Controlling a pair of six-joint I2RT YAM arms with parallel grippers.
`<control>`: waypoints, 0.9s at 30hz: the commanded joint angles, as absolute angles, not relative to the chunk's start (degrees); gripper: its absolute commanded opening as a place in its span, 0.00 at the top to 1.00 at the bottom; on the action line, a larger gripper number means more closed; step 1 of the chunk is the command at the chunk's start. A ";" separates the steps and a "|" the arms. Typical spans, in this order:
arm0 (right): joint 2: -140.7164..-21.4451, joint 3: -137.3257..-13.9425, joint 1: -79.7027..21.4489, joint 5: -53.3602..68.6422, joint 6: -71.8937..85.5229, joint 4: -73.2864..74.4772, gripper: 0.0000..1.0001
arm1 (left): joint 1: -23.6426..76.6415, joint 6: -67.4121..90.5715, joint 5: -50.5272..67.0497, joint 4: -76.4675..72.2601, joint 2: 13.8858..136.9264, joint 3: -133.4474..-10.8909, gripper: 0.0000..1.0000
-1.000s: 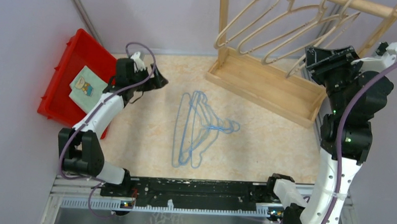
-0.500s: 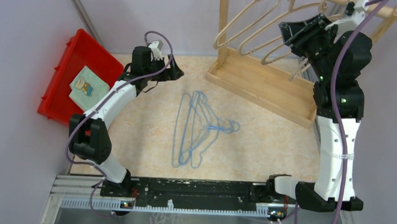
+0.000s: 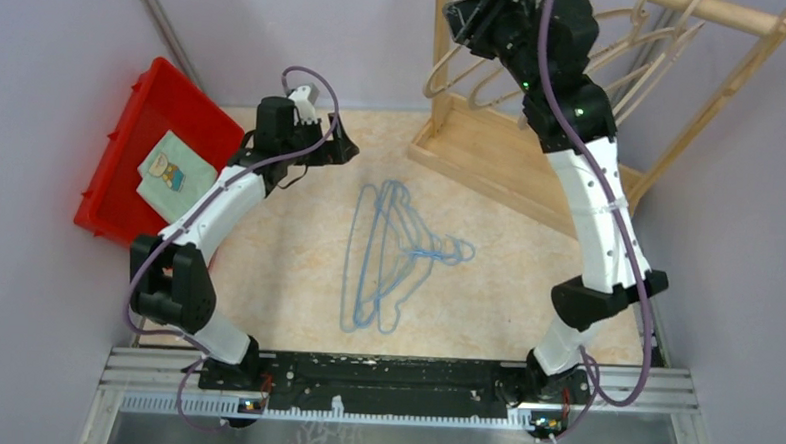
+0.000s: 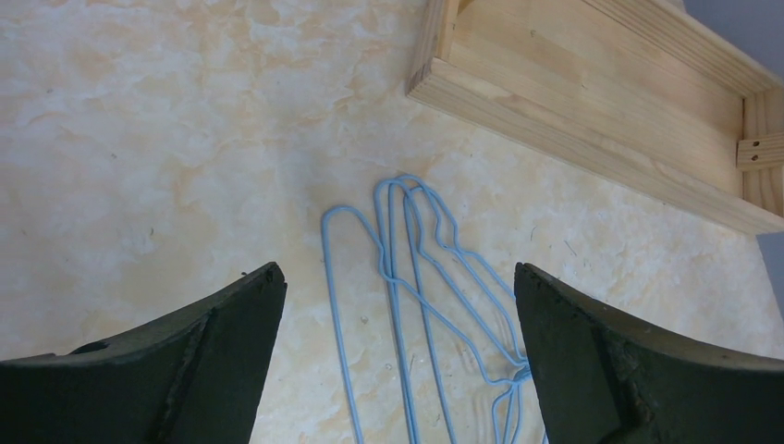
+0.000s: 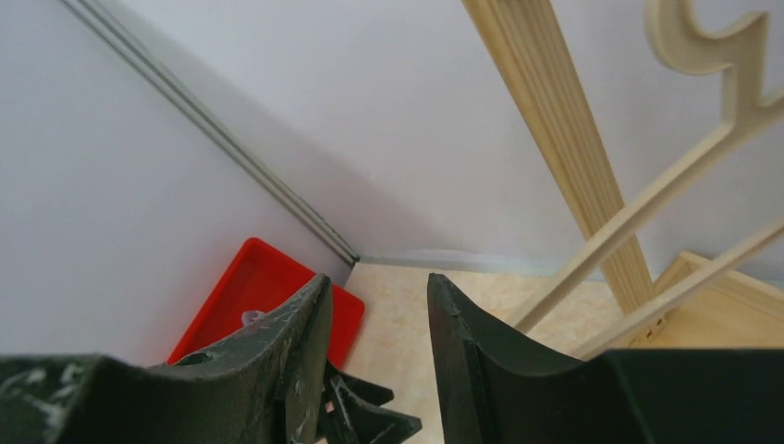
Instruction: Organize the hangers
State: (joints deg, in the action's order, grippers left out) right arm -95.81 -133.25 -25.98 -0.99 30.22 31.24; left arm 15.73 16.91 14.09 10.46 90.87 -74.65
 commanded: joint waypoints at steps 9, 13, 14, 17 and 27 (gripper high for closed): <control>-105.25 -141.98 -30.64 -9.50 25.95 20.93 0.56 | 15.73 14.79 14.21 9.20 83.78 -69.27 0.02; -108.50 -144.56 -31.64 -11.99 24.03 19.54 0.55 | 15.73 13.95 14.33 9.45 82.54 -68.05 0.01; -109.03 -144.50 -31.87 -12.55 23.55 18.66 0.55 | 15.73 13.73 14.35 9.42 82.22 -67.63 0.02; -111.02 -144.68 -32.24 -13.88 22.59 16.21 0.54 | 15.72 13.24 14.26 9.28 81.10 -66.20 0.02; -115.25 -145.26 -33.31 -24.04 16.51 9.35 0.45 | 15.65 12.28 13.98 8.55 77.76 -62.50 0.00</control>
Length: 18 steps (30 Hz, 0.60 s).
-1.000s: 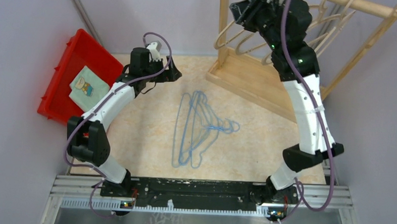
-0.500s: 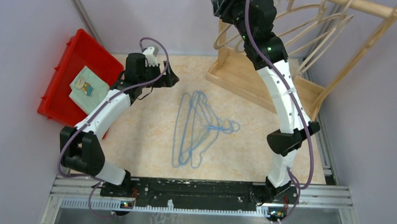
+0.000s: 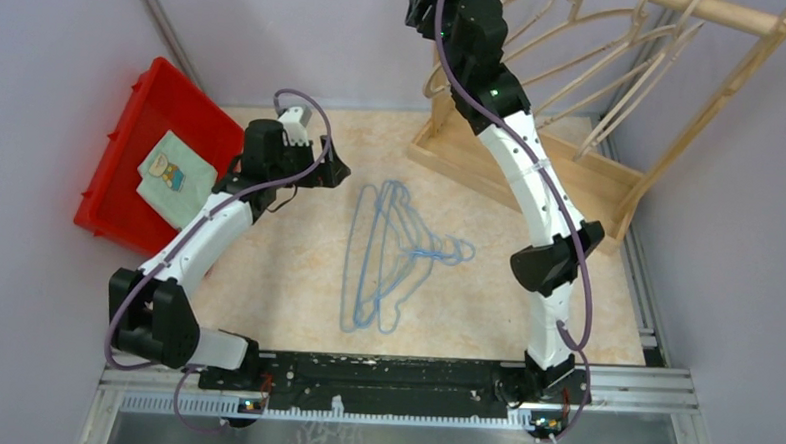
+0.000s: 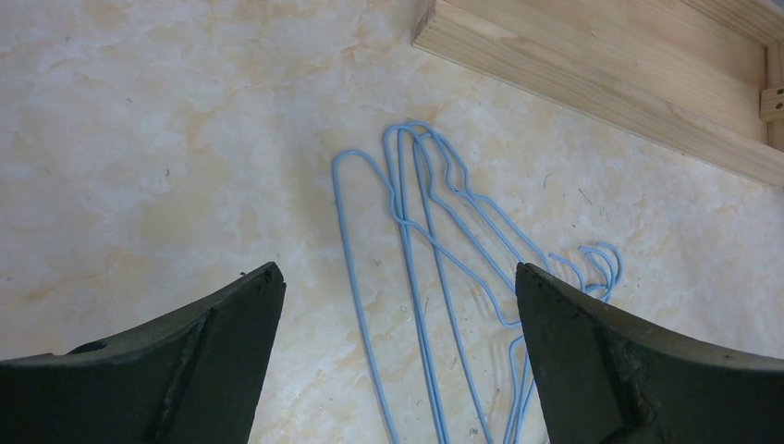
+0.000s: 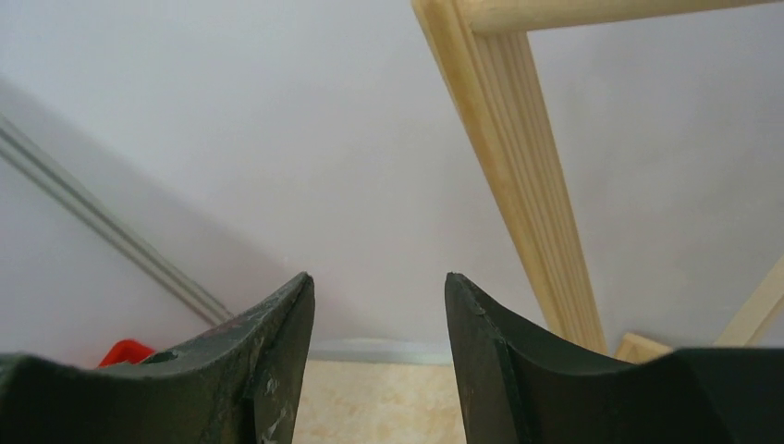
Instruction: Organize the hangers
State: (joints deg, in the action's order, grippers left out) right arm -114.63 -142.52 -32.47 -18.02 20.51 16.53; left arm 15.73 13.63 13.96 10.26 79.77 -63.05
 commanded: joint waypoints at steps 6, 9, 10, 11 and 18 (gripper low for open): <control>-118.06 -146.22 -33.33 -27.23 14.59 6.16 0.37 | 15.64 10.76 13.89 9.51 77.65 -63.10 0.00; -119.40 -146.78 -33.31 -28.59 13.84 4.75 0.33 | 15.58 10.31 13.82 9.83 77.54 -62.62 0.00; -119.93 -147.12 -33.31 -29.30 13.54 4.48 0.32 | 15.59 10.29 13.81 9.89 77.45 -62.33 0.00; -120.37 -147.41 -33.30 -30.09 12.98 4.24 0.32 | 15.57 10.22 13.82 9.93 77.41 -62.01 0.00; -121.45 -147.13 -33.27 -37.97 8.26 0.41 0.31 | 15.51 10.09 12.22 10.71 76.95 -60.65 0.00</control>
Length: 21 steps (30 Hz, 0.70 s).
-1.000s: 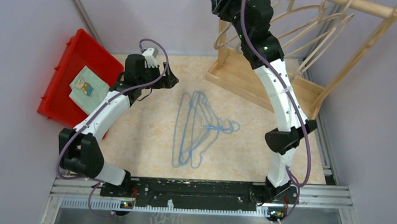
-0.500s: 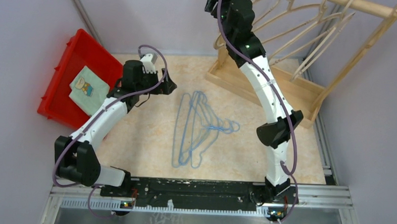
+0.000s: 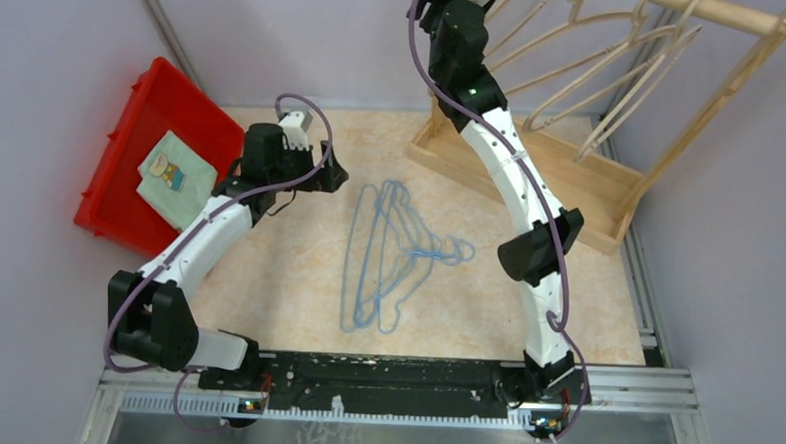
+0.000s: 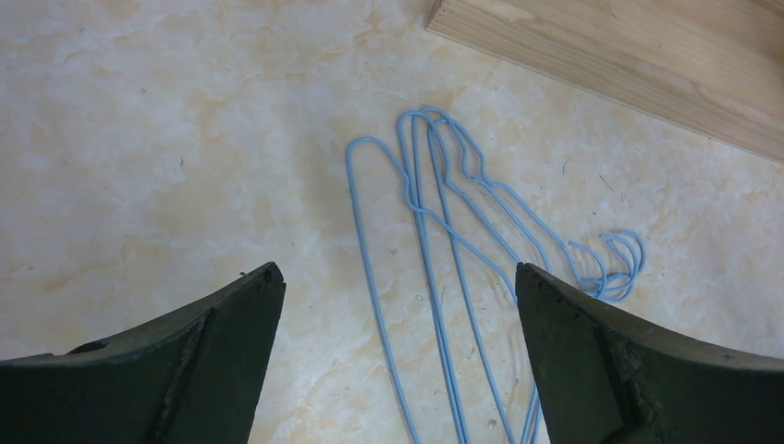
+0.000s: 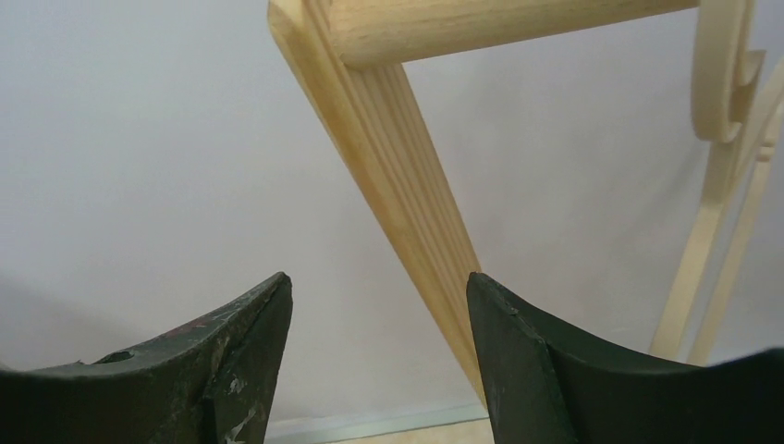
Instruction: Organize the hangers
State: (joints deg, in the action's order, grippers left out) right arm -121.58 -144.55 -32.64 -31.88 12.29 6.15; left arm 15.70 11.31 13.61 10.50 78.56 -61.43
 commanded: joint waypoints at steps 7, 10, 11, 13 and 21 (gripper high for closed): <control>-121.86 -146.67 -32.23 -41.64 5.84 -2.25 0.27 | 15.56 10.24 12.02 11.01 77.08 -60.70 0.00; -121.62 -146.73 -31.32 -42.59 4.68 -3.04 0.27 | 15.51 10.30 11.82 10.99 77.01 -60.29 0.00; -121.54 -146.69 -30.95 -42.89 4.18 -3.14 0.27 | 15.55 10.29 11.74 11.02 77.05 -60.11 0.00; -121.26 -146.65 -30.11 -43.42 3.40 -2.68 0.27 | 15.56 10.21 11.57 10.91 76.79 -59.68 0.00; -120.00 -144.35 -27.55 -45.02 -1.27 -2.74 0.27 | 15.39 10.11 11.55 11.28 76.14 -58.91 0.00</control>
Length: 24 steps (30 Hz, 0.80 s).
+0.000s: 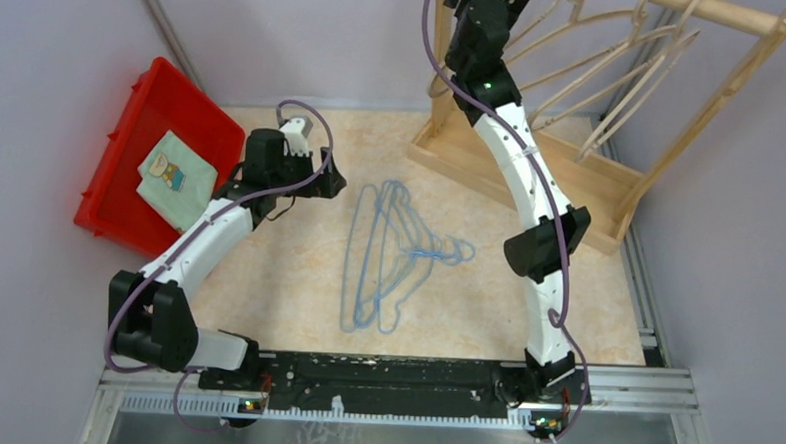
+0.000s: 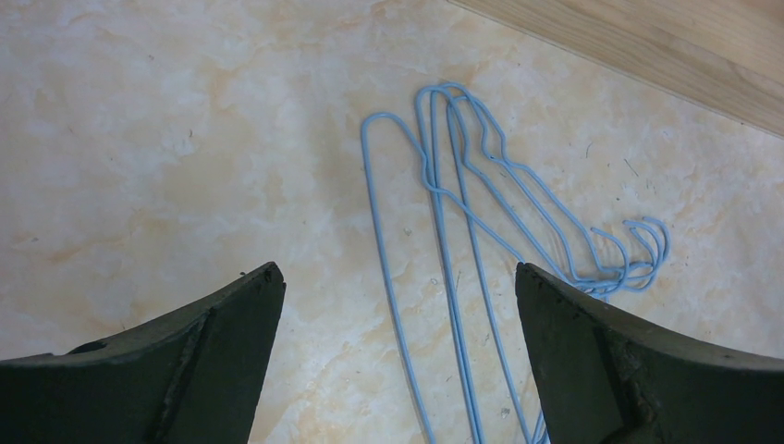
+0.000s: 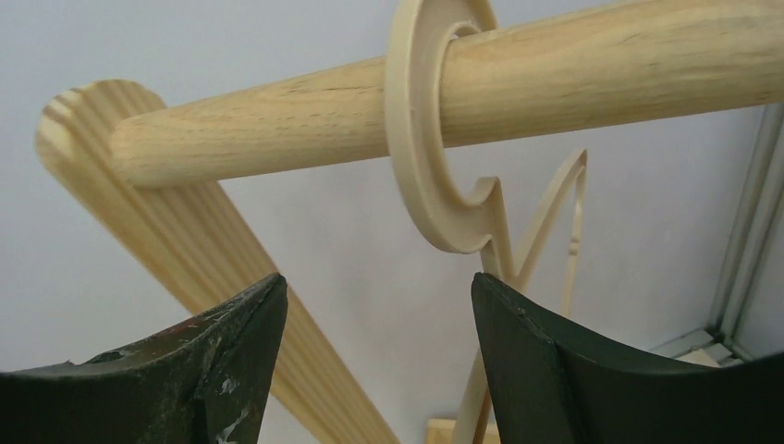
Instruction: Organize the hangers
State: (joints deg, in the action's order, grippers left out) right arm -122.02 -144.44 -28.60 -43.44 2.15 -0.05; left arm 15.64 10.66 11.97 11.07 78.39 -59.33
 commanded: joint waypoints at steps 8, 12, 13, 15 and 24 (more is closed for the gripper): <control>-114.85 -136.67 -27.63 -52.47 -6.59 -7.91 0.27 | 14.87 10.34 11.33 11.52 75.04 -57.55 0.00; -111.51 -131.17 -27.63 -58.15 -10.05 -13.03 0.27 | 14.55 10.71 11.64 11.48 74.63 -56.84 0.00; -110.57 -129.53 -27.64 -58.98 -11.10 -14.80 0.27 | 14.51 10.71 11.68 11.45 74.53 -56.72 0.00; -108.94 -127.04 -27.60 -60.14 -12.59 -17.47 0.27 | 14.50 10.80 11.69 11.48 74.43 -56.48 0.00; -104.23 -121.05 -27.60 -64.71 -18.37 -24.44 0.27 | 14.28 11.47 12.43 11.41 74.16 -55.85 0.00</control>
